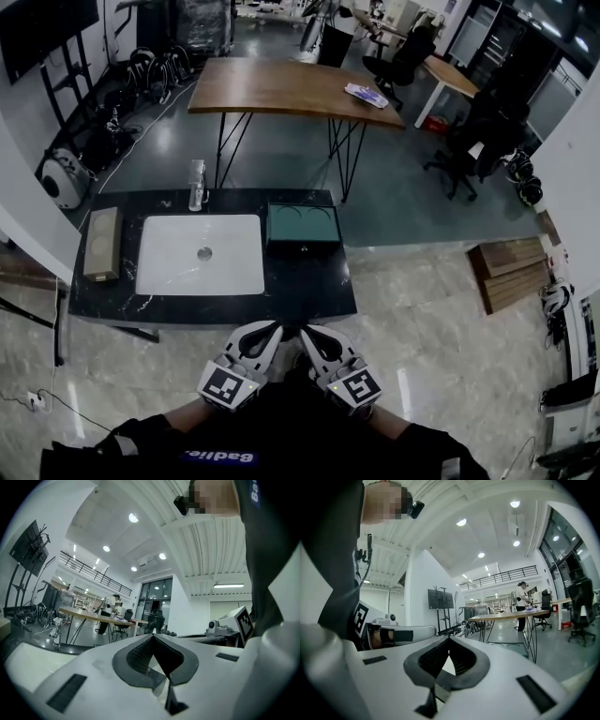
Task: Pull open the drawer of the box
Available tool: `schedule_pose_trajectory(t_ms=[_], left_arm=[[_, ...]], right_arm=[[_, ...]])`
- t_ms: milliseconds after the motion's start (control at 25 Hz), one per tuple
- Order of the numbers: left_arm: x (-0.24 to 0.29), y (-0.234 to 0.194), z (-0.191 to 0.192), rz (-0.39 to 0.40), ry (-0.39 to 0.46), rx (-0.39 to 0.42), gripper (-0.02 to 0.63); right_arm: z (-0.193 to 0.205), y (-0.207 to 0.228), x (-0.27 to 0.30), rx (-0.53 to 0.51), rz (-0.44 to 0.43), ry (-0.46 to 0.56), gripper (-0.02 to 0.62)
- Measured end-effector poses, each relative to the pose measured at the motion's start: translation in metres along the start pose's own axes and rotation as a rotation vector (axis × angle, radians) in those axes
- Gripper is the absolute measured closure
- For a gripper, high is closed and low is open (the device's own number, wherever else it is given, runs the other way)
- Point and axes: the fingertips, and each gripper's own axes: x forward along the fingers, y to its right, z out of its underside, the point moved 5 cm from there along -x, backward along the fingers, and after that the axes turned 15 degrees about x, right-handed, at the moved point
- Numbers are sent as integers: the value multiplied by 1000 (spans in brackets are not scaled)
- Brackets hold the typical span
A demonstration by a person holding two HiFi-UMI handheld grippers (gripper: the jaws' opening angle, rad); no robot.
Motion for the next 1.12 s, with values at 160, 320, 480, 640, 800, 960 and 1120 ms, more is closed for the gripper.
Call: schedule_pose_trajectory(t_ms=[160,320,480,640,800,960,1120], left_arm=[[13,-11,-3,-32,-23,30,604],[30,-27,-8,-99,-41,66,604],[57,-37,-5,-137,-82,101,604],[88,-48,0,-161,-124,132,604],[111,-61,3,-191,-177,143,604],[138,-64,8,-202,-213,154,604],[153,-67,13,-225,-255,156,604]], right_arm=[[-5,20,11,31,-32,9,595],[-15,43,31,52,-81,0,595],[-23,73,49,62,-129,6,595],[-23,109,63,128,-132,-44,595],[-23,141,77,193,-143,-71,594],[-19,171,90,238,-158,-94,592],[-10,189,98,300,-178,-141,563]])
